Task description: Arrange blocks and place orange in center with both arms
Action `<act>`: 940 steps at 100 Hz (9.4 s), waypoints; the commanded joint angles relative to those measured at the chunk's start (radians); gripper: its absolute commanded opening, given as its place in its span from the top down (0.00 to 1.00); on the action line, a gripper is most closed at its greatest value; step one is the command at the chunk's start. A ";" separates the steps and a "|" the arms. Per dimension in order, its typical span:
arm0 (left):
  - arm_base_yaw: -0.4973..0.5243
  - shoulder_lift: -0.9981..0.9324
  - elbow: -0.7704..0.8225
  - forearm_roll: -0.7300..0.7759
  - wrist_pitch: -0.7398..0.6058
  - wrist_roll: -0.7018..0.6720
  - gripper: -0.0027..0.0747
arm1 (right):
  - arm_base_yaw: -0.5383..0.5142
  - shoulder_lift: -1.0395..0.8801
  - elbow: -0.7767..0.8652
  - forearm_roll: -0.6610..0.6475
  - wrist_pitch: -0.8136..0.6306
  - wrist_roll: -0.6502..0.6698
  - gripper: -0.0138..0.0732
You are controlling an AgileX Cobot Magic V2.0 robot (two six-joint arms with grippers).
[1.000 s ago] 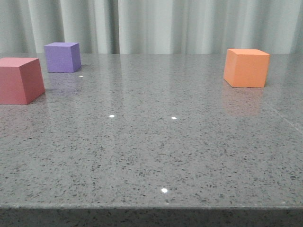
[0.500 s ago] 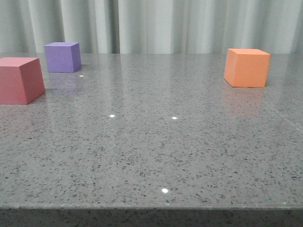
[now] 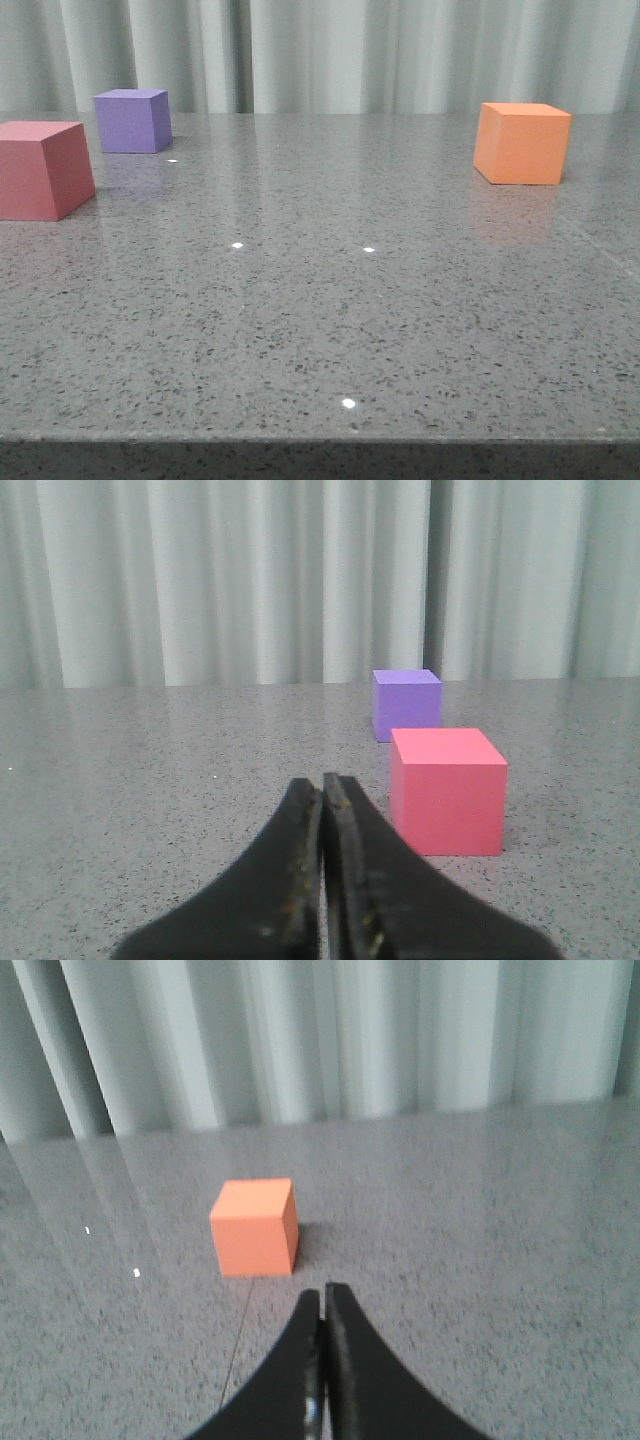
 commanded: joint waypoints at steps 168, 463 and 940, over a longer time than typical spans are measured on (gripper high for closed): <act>0.001 -0.032 0.044 -0.009 -0.082 0.002 0.99 | 0.005 0.777 -0.597 0.102 0.228 -0.010 0.11; 0.001 -0.032 0.044 -0.009 -0.082 0.002 0.99 | 0.591 1.868 -1.765 -0.229 0.550 0.547 0.55; 0.001 0.207 -0.476 -0.178 0.309 0.002 0.99 | 0.092 0.322 -0.151 -0.316 -0.044 0.240 0.92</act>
